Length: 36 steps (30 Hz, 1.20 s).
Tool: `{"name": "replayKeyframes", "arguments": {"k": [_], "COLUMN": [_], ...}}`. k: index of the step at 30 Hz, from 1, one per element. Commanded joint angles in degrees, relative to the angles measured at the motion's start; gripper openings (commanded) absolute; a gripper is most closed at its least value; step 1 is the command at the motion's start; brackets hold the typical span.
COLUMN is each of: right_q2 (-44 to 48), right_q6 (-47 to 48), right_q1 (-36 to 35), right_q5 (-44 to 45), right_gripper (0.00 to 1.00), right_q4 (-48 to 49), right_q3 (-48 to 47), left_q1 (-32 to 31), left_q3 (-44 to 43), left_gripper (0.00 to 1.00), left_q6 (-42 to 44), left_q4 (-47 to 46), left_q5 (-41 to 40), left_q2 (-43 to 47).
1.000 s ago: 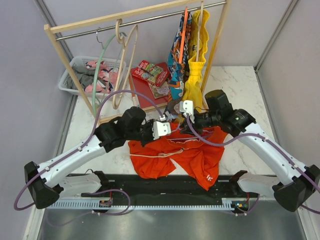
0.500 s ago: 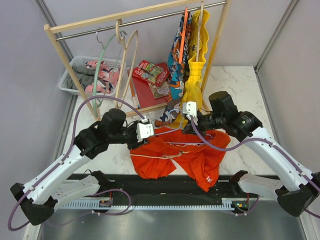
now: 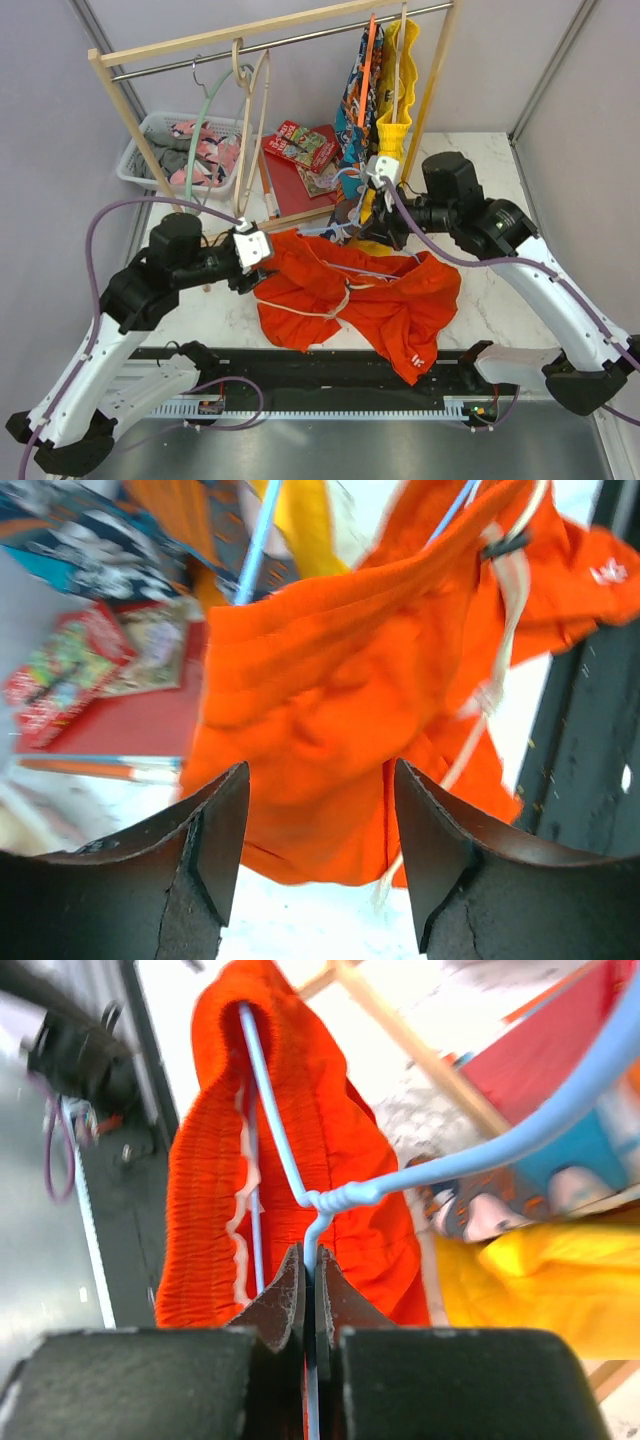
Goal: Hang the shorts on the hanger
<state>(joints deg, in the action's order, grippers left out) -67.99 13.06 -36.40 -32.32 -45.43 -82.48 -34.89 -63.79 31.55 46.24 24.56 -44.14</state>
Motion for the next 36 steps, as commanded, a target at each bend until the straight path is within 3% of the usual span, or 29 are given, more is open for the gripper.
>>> {"name": "replayKeyframes", "arguments": {"k": [1, 6, 16, 20, 24, 28, 32, 36], "right_q2": [-4.7, -12.6, -21.6, -25.6, -28.7, -29.5, -31.5, -33.8], "right_q6": [-13.0, -16.3, -22.0, -29.7, -35.9, -43.4, -47.0, -45.9], "right_q1": [-0.9, -2.2, -2.4, -2.9, -4.0, -5.9, -7.2, -7.2], "right_q5": [9.9, 22.1, 34.8, 42.2, 39.5, 39.0, 44.7, 49.1], "right_gripper": [0.00, 0.00, 0.00, 0.00, 0.00, 0.00, 0.00, 0.00], "right_q4": [2.5, -2.0, -4.3, -2.1, 2.8, 9.2, 10.8, 10.4], "right_q3": [-12.1, -23.4, -40.9, -46.3, -52.7, -52.6, -52.9, -54.0], "left_q1": [3.4, 9.4, 16.9, 19.0, 20.4, 21.3, 21.9, 22.3], "left_q3": [-6.9, -9.5, -7.1, -6.2, -5.1, -5.0, -4.9, -4.7], "left_gripper": [0.66, 0.70, 0.72, 0.73, 0.73, 0.73, 0.74, 0.74], "left_q6": [-4.4, -6.1, -11.0, -12.6, -15.0, -15.7, -16.2, -16.4], "left_q4": [-1.7, -4.0, -5.7, -6.9, -8.6, -8.7, -8.6, -8.5], "left_q5": [2.2, 3.7, 7.2, 8.8, 10.6, 11.2, 11.2, 11.4], "left_q2": [0.9, 2.2, 6.5, 7.6, 8.0, 8.3, 9.0, 9.5]}}
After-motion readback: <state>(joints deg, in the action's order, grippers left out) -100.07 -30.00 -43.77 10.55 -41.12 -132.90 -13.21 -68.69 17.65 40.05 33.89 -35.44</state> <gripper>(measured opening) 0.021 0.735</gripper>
